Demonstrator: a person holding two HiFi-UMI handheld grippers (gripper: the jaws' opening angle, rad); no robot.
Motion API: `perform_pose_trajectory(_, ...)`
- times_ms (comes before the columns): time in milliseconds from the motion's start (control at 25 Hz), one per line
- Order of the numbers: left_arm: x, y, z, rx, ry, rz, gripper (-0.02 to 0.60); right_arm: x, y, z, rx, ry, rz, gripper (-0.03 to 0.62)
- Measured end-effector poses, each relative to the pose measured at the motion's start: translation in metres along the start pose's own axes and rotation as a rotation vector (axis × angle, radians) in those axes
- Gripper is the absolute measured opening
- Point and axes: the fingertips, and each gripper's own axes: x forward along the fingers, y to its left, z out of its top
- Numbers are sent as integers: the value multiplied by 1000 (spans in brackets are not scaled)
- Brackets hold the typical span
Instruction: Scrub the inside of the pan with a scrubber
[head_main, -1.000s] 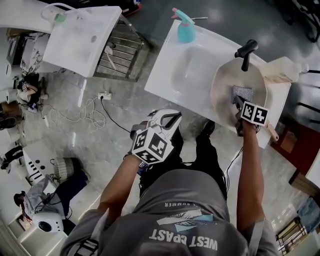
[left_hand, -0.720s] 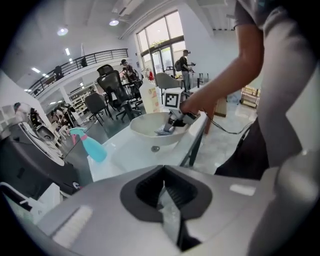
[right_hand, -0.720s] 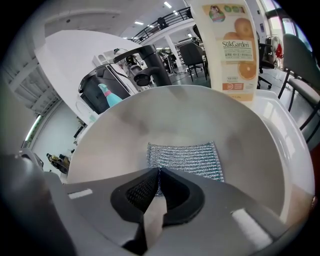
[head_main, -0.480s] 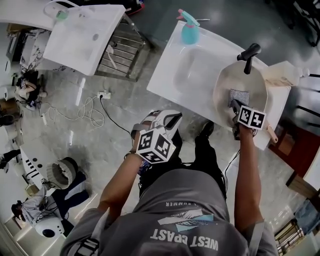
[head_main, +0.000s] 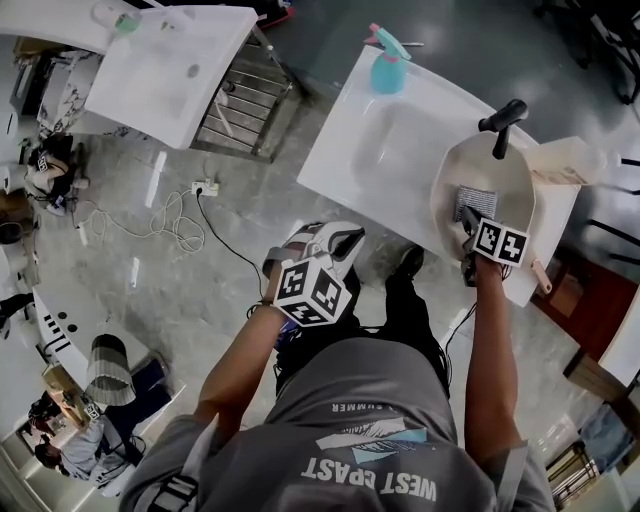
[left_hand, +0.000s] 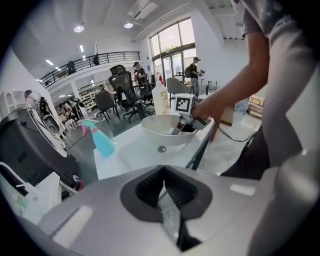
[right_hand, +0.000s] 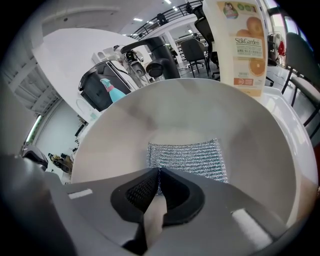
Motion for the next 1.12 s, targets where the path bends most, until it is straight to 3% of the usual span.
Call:
perform_pose_trajectory(760, -1, 29, -11, -24, -7, 22, 2, 14, 25, 6, -29, 24, 11, 17)
perform_pose_trajectory(1120, -11, 38, -11, -34, -13, 51, 3, 10, 50, 13, -77, -11, 32, 14)
